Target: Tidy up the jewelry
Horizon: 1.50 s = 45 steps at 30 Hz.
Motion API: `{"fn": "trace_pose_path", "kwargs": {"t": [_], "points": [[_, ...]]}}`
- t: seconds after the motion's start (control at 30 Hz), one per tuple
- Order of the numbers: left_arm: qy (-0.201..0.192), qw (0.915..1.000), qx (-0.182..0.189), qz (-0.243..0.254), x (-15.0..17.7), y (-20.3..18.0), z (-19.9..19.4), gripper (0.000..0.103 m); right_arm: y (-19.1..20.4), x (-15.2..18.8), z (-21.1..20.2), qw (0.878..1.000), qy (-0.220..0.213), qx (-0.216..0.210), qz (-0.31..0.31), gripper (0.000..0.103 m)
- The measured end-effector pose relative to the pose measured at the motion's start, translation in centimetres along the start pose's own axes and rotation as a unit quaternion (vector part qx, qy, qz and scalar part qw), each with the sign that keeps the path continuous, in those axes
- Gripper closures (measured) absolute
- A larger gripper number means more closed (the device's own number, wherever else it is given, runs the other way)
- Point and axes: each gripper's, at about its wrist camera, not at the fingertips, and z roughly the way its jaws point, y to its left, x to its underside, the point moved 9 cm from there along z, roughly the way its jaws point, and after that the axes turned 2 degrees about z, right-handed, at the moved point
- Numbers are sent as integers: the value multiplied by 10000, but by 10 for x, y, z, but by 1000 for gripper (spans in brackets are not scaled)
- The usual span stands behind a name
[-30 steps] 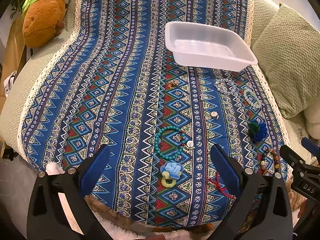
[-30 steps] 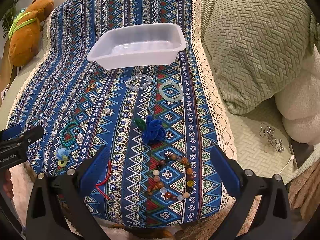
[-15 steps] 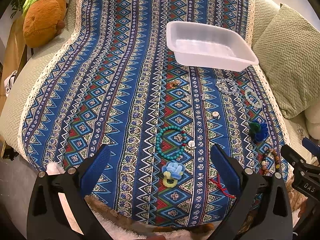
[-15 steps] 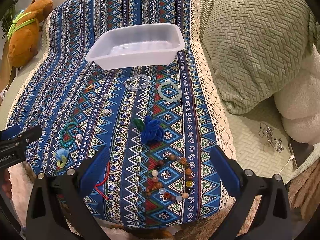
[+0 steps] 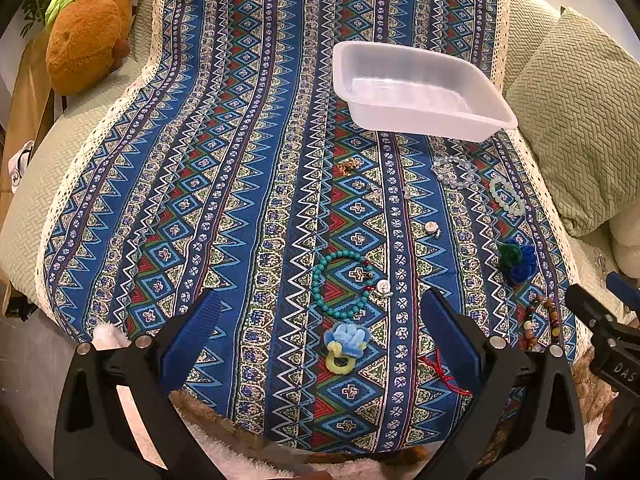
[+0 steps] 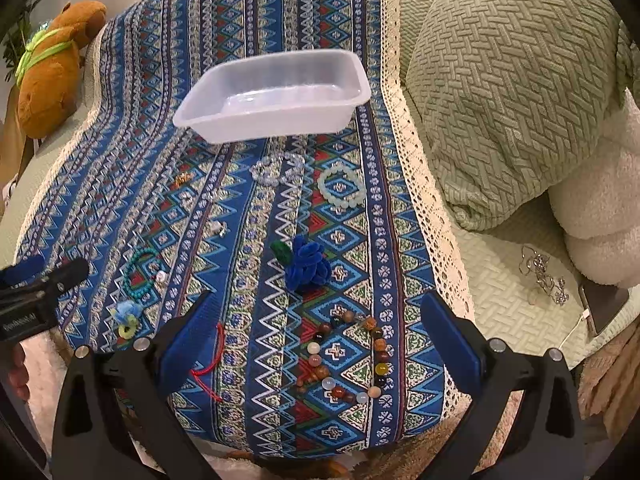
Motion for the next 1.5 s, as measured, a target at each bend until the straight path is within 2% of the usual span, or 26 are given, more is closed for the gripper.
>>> {"fn": "trace_pose_path", "kwargs": {"t": [0.97, 1.27, 1.5], "points": [[-10, 10000, -29, -2, -1, 5, 1, 5, -7, 0, 2, 9999, 32, 107, -30, 3], [-164, 9998, 51, -69, -8, 32, 25, 5, -25, -6, 12, 9999, 111, -7, 25, 3], [-130, 9997, 192, -111, -14, 50, 51, 5, -16, -9, 35, 9985, 361, -303, -260, 3]]}}
